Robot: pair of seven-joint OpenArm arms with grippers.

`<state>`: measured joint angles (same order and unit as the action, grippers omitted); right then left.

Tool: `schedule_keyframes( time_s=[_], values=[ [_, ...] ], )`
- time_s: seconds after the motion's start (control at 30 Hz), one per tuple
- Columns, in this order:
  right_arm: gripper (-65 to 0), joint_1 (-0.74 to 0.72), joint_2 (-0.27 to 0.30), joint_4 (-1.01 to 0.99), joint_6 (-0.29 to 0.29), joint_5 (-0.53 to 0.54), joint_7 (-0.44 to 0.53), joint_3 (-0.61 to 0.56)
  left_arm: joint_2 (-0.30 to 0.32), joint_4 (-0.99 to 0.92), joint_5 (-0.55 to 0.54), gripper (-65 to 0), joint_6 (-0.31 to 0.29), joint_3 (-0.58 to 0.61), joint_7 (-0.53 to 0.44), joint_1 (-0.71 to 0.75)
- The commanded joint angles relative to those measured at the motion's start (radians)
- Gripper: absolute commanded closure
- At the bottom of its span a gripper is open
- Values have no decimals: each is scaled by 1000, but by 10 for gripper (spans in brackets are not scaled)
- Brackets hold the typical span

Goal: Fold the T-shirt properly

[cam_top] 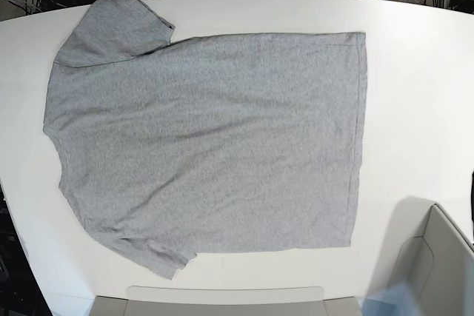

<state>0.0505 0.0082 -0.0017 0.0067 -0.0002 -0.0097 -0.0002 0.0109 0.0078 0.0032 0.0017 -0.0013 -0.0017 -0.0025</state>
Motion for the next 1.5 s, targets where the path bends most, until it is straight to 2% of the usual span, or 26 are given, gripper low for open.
schedule_keyframes(
  time_s=[0.0, 0.23, 0.43, 0.9, 1.03, 1.17, 1.4, 1.47],
  values=[
    [-4, 12, 5, 2, 0, 1, 1, -2, -2, -1, 1, -2, 5, 1, -4, 5],
    [-4, 16, 42, 2, 0, -1, 1, -2, -2, 19, 2, -2, 5, 2, -7, 31],
    [-4, 2, 51, 2, 0, 6, 1, 9, 11, 22, 1, -2, 5, -3, -7, 49],
    [-4, 36, 36, 33, 0, 6, 3, 7, 21, 21, 2, -2, 4, -1, -7, 65],
    [-4, 32, 22, 36, 0, 6, 49, 2, 21, 21, 2, -2, 2, 2, -7, 65],
    [-4, 21, 25, 35, 0, 4, 41, 1, 24, 21, 4, -2, 2, 5, -7, 63],
    [-4, 59, 66, 38, 0, 1, 55, 1, 44, 21, 4, -2, 2, 4, -7, 63],
    [-4, 67, 68, 38, 0, 1, 103, 1, 44, 22, 4, -2, 2, 4, -8, 69]
  ],
)
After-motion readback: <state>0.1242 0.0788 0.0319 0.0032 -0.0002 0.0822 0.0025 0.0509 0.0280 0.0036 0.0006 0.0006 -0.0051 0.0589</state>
